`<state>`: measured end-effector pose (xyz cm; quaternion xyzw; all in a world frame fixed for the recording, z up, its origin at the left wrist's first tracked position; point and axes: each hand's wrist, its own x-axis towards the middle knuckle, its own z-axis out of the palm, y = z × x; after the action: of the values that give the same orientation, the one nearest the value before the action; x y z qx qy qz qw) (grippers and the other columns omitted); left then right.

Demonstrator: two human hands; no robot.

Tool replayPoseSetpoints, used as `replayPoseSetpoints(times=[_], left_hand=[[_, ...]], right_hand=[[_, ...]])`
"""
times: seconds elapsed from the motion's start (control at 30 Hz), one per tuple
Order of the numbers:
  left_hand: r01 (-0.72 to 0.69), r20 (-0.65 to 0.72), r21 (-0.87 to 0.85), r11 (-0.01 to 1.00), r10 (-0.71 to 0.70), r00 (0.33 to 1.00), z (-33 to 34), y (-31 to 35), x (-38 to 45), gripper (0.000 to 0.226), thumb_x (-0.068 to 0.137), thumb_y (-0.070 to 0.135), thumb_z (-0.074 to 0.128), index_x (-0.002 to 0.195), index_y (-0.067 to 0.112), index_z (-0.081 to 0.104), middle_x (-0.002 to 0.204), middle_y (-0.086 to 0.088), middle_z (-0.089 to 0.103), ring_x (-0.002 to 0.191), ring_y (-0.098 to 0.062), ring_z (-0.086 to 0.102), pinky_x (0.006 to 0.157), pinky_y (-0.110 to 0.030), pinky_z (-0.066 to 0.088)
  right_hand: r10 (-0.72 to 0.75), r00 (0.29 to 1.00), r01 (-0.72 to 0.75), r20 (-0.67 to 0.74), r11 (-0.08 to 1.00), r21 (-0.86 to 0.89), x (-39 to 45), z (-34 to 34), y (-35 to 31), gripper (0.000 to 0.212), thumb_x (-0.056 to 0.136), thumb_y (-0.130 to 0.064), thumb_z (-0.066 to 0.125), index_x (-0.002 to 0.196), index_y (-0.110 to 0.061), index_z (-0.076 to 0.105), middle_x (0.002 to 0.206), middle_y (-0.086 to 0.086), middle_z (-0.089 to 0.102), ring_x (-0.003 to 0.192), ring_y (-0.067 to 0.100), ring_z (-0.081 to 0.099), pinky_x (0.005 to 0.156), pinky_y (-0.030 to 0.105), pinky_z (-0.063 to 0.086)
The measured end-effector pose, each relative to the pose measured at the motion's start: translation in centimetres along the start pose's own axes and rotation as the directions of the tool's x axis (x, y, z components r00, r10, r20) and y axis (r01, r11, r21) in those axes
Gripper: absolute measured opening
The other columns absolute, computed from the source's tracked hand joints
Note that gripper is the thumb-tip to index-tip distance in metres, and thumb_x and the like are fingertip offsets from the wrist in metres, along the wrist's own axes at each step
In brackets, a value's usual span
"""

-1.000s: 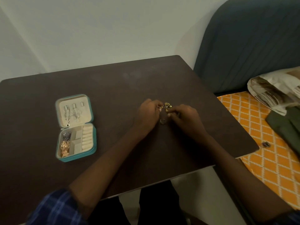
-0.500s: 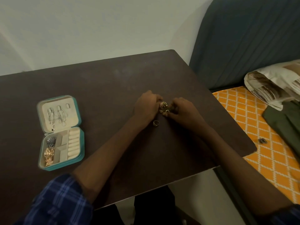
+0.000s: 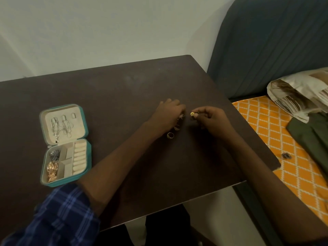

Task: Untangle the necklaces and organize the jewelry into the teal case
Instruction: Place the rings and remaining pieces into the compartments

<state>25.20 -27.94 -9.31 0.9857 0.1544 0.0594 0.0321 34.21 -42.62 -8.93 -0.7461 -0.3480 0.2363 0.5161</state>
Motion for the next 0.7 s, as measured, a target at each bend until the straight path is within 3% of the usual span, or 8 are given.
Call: replayPoseSetpoints(times=[0.13,0.23,0.33,0.5,0.7], left_hand=[[0.006,0.059,-0.083,0.997,-0.002,0.998,0.2,0.1,0.0,0.045,0.093,0.011,0.047,0.136,0.023,0.044,0.127,-0.009,0.049,0.117,-0.029,0.043,0.092,-0.038,0.035],[0.047,0.119,-0.023,0.999,-0.044,0.992,0.0,0.6,0.2,0.05,0.093,0.011,0.047,0.141,0.022,0.039,0.127,-0.012,0.044,0.117,-0.031,0.041,0.093,-0.04,0.037],[0.093,0.076,-0.041,0.995,-0.089,0.993,-0.5,0.7,0.5,0.035,0.091,0.017,0.053,0.126,0.015,0.055,0.123,-0.014,0.046,0.115,-0.031,0.043,0.092,-0.038,0.038],[0.118,0.069,-0.292,0.949,-0.102,0.992,-0.4,0.0,0.0,0.013,0.085,0.009,0.054,0.093,0.013,0.063,0.103,-0.01,0.06,0.098,-0.028,0.056,0.079,-0.032,0.042],[0.126,-0.058,-0.496,0.859,-0.178,0.982,-1.4,-0.3,-1.7,0.008,0.086,0.011,0.057,0.094,0.011,0.055,0.081,0.001,0.055,0.073,-0.019,0.052,0.064,-0.024,0.035]], right_hand=[[0.086,0.996,-0.079,-0.022,0.974,0.214,-0.4,0.0,-0.5,0.011,0.09,-0.002,0.055,0.088,-0.01,0.063,0.076,0.003,0.063,0.062,0.007,0.056,0.054,0.016,0.048],[0.078,0.996,-0.068,-0.03,0.961,0.269,-0.4,0.2,-0.4,0.016,0.09,-0.001,0.054,0.096,-0.013,0.063,0.076,0.003,0.059,0.06,0.006,0.055,0.056,0.021,0.047],[0.076,0.997,-0.063,-0.032,0.956,0.286,-0.4,0.4,-0.6,0.026,0.093,-0.001,0.047,0.111,-0.014,0.061,0.076,0.002,0.056,0.058,0.005,0.054,0.057,0.02,0.048],[0.069,0.997,-0.051,-0.042,0.943,0.33,-0.9,0.9,-1.3,0.018,0.091,0.001,0.05,0.093,-0.013,0.06,0.08,0.003,0.063,0.063,0.008,0.061,0.058,0.02,0.053],[0.027,0.998,-0.009,-0.059,0.961,0.275,-1.4,1.5,-1.6,0.013,0.088,-0.007,0.06,0.096,-0.017,0.06,0.088,0.003,0.07,0.08,0.013,0.065,0.07,0.03,0.05]])
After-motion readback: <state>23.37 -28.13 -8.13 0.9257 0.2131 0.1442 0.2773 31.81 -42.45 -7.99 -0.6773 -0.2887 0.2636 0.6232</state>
